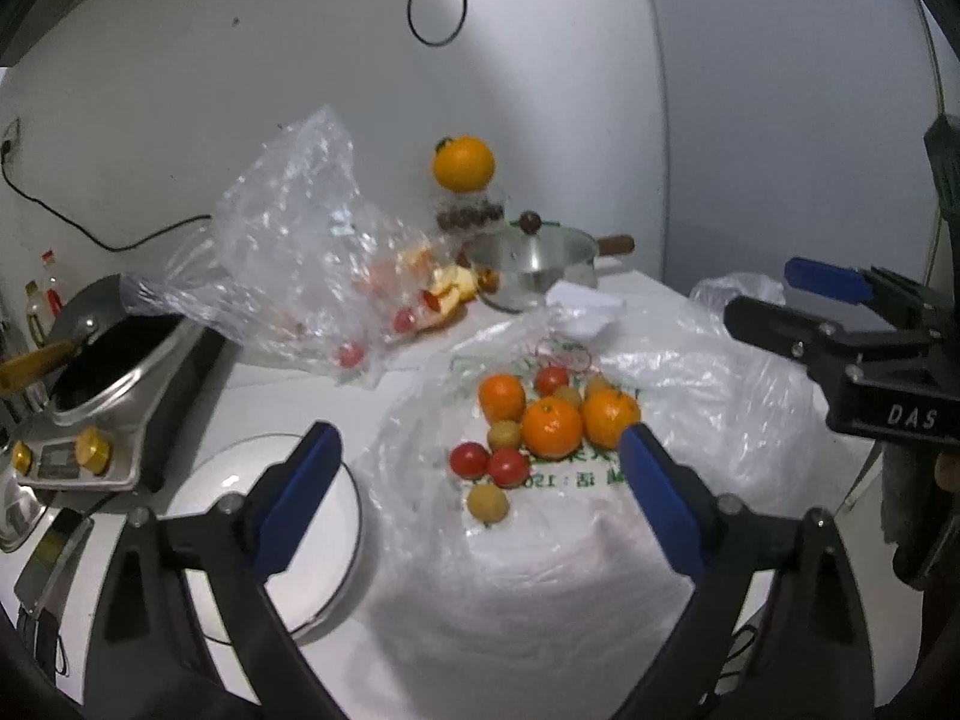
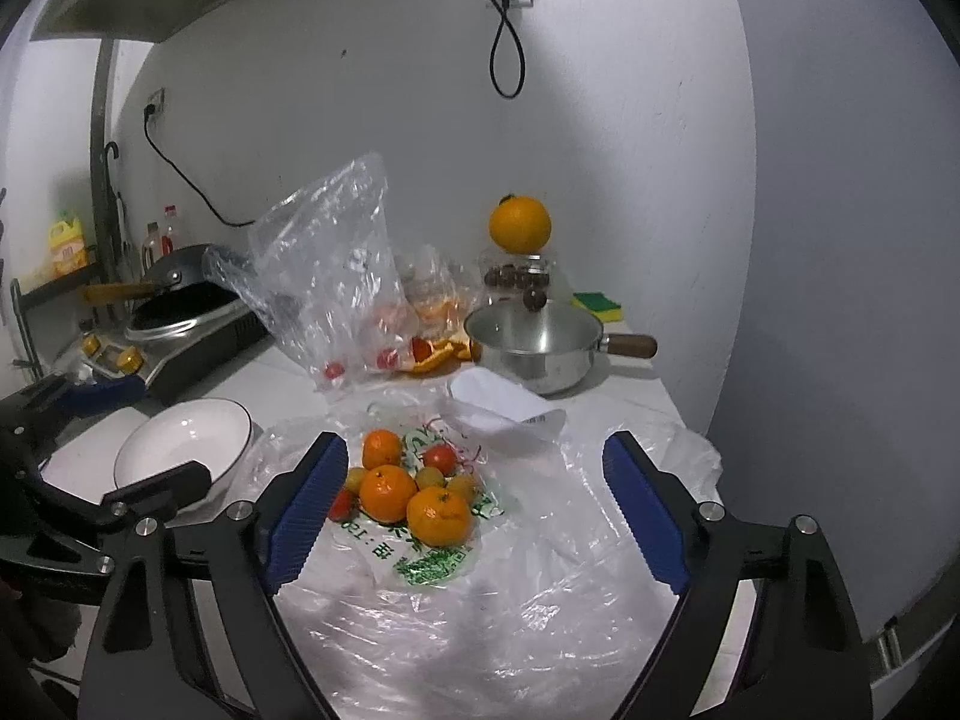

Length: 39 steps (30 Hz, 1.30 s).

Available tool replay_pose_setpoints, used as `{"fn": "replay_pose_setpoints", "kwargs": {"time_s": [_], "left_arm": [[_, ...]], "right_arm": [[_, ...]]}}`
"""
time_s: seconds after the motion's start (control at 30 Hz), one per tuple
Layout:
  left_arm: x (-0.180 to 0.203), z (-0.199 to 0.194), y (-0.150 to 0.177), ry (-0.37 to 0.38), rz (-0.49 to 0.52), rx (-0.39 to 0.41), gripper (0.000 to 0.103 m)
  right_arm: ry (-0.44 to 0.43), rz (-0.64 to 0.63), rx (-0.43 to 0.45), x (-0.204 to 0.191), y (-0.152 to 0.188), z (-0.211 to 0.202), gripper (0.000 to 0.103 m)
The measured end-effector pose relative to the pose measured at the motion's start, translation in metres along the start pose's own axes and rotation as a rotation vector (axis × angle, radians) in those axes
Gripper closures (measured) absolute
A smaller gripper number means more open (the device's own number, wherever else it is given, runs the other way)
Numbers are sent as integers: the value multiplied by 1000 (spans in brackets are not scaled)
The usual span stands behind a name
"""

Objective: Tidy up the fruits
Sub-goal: 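Move both grippers down toward the fruit pile on the plastic bag, then grasp the small yellow lemon with the left gripper while the right grasps a large mandarin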

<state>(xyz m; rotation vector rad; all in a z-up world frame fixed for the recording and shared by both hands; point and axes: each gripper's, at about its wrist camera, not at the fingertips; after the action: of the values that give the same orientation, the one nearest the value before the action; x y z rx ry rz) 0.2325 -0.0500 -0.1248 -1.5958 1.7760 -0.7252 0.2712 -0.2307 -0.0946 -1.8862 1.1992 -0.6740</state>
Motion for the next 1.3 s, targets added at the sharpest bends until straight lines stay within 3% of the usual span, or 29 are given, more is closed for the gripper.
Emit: {"fn": "replay_pose_setpoints", "kwargs": {"time_s": [0.3, 0.47, 0.83, 1.0, 1.3], "left_arm": [[6, 36, -2, 15, 12, -76, 21], [6, 58, -2, 21, 18, -130, 37], [6, 99, 3, 32, 28, -247, 53], [4, 111, 8, 26, 31, -286, 55], [5, 125, 12, 46, 24, -332, 67]], "right_arm": [[-39, -15, -68, 5, 3, 33, 18], [-70, -21, -100, 5, 3, 52, 20], [-126, -44, -215, -2, 7, 92, 29], [-137, -60, -250, -6, 10, 103, 29], [-141, -60, -322, -6, 14, 123, 29]]}}
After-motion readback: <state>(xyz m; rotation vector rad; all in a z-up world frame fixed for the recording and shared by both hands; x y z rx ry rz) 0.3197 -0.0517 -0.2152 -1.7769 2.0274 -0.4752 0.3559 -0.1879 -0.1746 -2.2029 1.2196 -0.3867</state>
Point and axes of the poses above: each gripper's, at about its wrist camera, not at the fingertips, and z roughly the way its jaws point, x to its right, y to its underside, and after that the axes turned 9 degrees about -x, right-handed
